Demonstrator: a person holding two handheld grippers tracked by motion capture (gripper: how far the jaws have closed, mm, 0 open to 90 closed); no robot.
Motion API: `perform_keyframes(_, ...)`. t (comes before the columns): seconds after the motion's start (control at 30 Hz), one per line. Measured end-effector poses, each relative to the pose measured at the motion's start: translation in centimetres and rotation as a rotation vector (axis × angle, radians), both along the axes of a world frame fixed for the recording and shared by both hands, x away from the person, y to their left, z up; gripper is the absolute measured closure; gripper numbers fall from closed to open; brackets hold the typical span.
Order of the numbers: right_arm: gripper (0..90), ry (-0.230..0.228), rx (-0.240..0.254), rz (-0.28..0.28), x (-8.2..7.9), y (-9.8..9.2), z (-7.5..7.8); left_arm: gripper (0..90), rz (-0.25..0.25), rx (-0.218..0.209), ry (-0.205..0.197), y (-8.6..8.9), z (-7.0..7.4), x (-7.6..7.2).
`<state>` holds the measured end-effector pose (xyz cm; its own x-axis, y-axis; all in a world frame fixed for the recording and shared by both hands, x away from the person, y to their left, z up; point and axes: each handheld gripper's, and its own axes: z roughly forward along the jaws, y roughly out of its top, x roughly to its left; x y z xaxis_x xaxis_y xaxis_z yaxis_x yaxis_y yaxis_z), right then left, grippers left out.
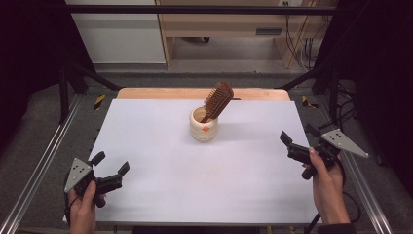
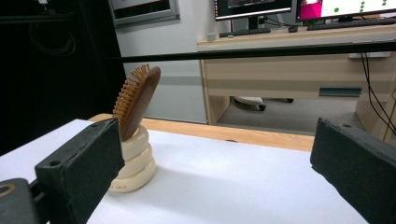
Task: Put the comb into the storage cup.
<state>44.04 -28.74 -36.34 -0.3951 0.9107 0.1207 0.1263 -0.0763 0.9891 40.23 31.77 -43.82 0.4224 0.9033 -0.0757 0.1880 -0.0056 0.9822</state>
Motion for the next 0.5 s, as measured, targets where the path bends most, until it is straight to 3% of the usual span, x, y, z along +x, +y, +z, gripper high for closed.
perform_keyframes(0.5,3.0,0.018,-0.018,-0.019,-1.1,-1.1,-2.4,2.1,-0.006,-0.022,-0.014,0.4,0.0,0.1)
